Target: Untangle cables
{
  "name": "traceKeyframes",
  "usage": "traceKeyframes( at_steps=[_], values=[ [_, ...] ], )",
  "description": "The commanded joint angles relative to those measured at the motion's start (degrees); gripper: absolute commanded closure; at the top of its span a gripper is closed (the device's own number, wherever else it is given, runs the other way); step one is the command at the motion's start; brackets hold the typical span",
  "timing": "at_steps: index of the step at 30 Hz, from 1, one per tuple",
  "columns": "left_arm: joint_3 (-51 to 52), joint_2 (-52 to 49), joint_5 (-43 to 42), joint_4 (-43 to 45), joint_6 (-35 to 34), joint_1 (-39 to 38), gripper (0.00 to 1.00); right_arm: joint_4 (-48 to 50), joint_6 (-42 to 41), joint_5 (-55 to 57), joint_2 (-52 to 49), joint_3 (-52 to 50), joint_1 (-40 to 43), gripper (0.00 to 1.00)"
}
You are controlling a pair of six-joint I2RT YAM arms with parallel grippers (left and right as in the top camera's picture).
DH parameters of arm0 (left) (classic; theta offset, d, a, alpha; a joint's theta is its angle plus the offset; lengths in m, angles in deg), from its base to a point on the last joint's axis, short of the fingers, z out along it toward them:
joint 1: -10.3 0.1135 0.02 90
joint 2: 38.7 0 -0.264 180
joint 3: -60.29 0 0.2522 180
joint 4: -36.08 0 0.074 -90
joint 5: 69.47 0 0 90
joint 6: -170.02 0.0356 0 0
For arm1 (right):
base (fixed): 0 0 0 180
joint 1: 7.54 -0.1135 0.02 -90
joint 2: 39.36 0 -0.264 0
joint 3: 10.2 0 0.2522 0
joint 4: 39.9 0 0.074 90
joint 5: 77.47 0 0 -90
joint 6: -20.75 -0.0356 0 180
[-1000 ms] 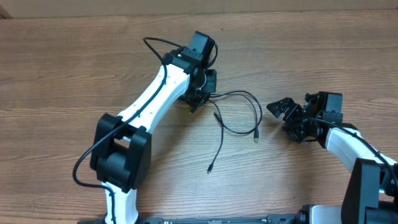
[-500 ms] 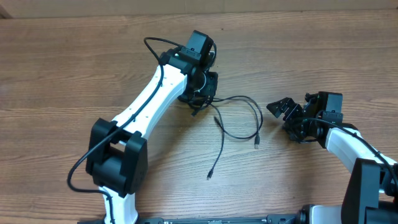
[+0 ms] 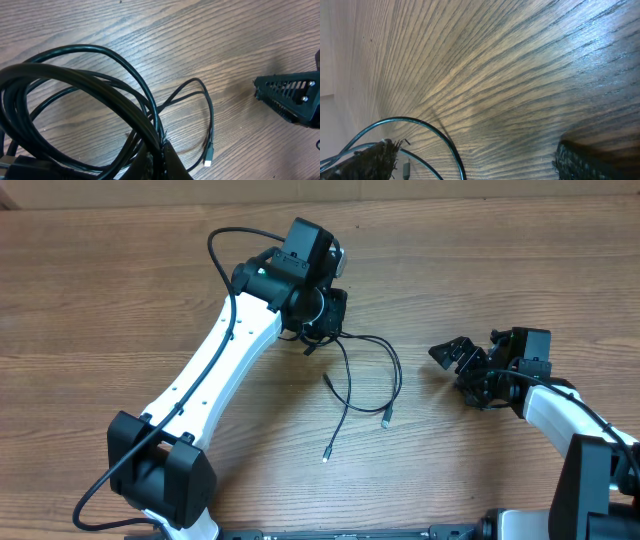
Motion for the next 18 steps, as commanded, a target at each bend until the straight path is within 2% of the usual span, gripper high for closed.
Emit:
traceKeyframes(
  at_steps=[1, 18],
  values=[
    [-1.6, 2.1, -0.9, -0.2, 1.1, -0.1, 0.96, 0.0, 0.5, 1.2, 0.8, 0.4, -0.2, 0.0],
    [-1.6, 2.9, -0.6, -3.0, 1.8, -0.1, 0.96, 0.0, 0.5, 1.2, 0.8, 0.4, -0.2, 0.0]
  ],
)
